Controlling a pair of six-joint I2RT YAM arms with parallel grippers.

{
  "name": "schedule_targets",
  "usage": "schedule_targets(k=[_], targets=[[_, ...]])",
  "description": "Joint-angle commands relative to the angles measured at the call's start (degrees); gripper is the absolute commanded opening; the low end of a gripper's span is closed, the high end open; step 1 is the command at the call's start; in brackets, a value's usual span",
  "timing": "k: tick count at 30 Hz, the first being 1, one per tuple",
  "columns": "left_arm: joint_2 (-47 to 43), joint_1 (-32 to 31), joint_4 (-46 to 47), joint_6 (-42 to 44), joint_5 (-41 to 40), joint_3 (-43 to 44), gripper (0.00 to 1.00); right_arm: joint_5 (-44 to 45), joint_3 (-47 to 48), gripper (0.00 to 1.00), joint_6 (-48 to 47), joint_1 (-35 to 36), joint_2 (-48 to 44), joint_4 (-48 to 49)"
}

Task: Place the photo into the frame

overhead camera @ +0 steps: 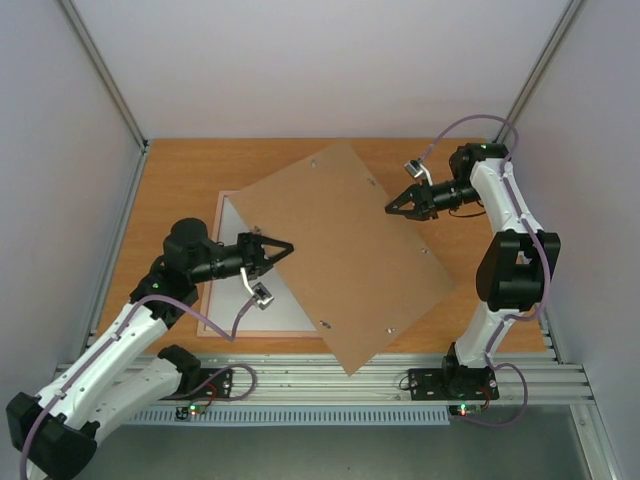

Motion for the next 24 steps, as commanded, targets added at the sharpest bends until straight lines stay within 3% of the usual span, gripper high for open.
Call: schedule_targets(k=[1,5,8,10,12,16,20,24], targets=[[0.28,-0.1,6.04,0.98,-1.09,-1.31,0.09,-3.84,1.02,0.19,-2.88,0.75,-2.85,-11.45],[1.1,-0.02,6.05,-0.1,-5.45,-2.29,0.1,-4.92,1.41,0.03,-3.29,0.68,-3.32,-12.67],[2.37,0.39,9.59,-1.79,-10.09,-3.56,0.14,-6.19,1.41,0.01,-3.12,0.06,-3.86,-12.6],[3.09,0.67,11.04,-2.65,-12.99,-4.61,0.27,-7.48,0.84,0.01,-1.46,-0.95,-4.54,-10.48],[3.9,0.77,12.25,-4.76,-16.72,-5.48,0.5,-9.3,-0.8,0.01,2.45,-2.18,-5.59,-6.14],[6.3,0.78,14.93,-8.98,-25.71,-7.44,0.78,-12.34,-8.36,0.01,17.58,-3.01,-9.07,10.46],[7.11,0.86,12.33,-16.97,-34.8,-6.55,0.89,-13.67,-18.12,0.01,38.53,-3.01,-13.61,35.05],[6.22,2.93,0.29,-29.1,-43.08,-3.52,0.99,-12.95,-24.52,0.01,51.75,-3.01,-16.06,52.36]])
